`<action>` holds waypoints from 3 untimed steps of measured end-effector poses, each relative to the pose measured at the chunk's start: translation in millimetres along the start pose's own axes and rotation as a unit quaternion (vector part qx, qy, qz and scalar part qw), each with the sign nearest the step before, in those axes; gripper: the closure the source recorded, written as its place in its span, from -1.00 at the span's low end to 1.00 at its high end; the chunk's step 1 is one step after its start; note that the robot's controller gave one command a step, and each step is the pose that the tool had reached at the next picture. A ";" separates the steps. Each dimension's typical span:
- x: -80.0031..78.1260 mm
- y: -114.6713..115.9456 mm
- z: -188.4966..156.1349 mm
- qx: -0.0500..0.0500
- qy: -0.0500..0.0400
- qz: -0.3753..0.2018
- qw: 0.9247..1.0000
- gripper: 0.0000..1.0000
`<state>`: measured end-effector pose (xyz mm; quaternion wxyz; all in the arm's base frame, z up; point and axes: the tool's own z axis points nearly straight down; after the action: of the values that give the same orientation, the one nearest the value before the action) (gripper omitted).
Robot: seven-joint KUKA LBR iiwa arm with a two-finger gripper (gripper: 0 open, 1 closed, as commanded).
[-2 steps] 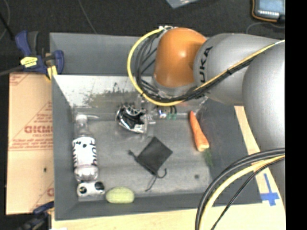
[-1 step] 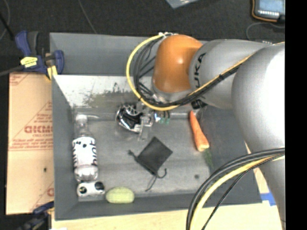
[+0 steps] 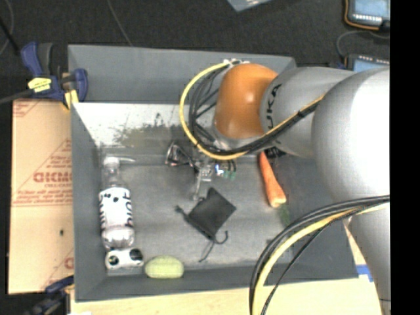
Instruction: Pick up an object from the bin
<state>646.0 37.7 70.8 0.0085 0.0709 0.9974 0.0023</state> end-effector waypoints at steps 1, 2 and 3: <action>-3.6 6.1 -2.7 0.001 0.003 0.034 0.999 1.00; -3.6 6.1 -2.6 0.001 0.003 0.034 0.999 1.00; -3.4 5.8 -4.3 0.001 0.003 0.034 0.999 1.00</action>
Offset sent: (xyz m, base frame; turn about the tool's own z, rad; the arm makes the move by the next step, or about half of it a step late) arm 0.0000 0.0000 0.0000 0.0000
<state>650.1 42.9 75.1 0.0054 0.1048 0.9945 0.0014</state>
